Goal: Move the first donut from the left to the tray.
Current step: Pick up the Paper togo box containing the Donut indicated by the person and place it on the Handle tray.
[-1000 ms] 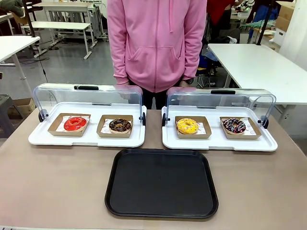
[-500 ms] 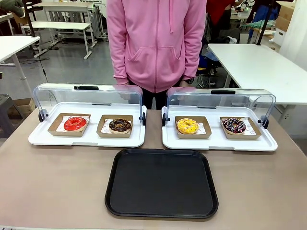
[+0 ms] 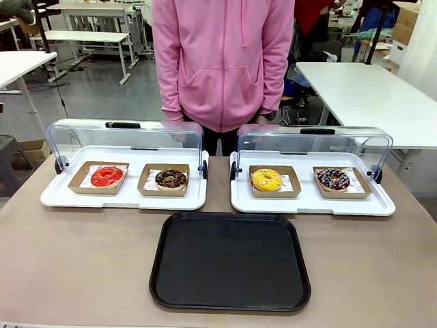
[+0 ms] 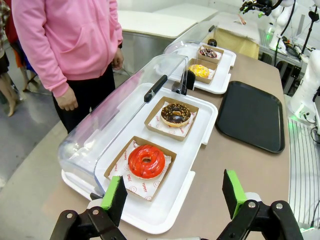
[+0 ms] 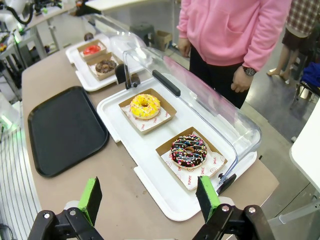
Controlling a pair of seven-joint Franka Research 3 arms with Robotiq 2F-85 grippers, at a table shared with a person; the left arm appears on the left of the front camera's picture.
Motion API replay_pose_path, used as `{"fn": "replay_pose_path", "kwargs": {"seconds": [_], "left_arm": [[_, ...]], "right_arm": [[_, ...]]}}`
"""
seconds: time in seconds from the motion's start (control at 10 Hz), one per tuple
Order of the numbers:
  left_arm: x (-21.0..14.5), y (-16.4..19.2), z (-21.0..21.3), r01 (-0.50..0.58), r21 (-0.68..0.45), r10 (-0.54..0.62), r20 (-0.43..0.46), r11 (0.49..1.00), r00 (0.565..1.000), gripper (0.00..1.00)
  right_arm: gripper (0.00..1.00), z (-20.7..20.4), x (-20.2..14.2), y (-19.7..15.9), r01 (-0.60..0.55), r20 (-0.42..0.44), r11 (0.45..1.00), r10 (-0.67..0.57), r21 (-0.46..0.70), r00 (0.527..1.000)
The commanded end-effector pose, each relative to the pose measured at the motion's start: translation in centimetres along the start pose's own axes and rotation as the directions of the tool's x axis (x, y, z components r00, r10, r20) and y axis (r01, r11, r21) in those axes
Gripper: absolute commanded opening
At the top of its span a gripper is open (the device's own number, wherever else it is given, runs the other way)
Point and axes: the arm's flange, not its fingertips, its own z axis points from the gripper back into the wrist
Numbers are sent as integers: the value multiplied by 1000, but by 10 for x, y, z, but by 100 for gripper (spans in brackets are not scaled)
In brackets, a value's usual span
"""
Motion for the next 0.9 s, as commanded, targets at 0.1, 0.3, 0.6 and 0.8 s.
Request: {"fn": "replay_pose_path", "kwargs": {"seconds": [0.1,0.3,0.6,0.8], "left_arm": [[1,0,-1,-4,2,4,-7,1000,1000,100],[1,0,-1,-4,2,4,-7,1000,1000,100],[1,0,-1,-4,2,4,-7,1000,1000,100],[1,0,-1,-4,2,4,-7,1000,1000,100]], "right_arm": [[100,-2,1,-1,-9,25,1000,9,0,1000],[100,-2,1,-1,-9,25,1000,9,0,1000],[100,-2,1,-1,-9,25,1000,9,0,1000],[100,-2,1,-1,-9,25,1000,9,0,1000]]}}
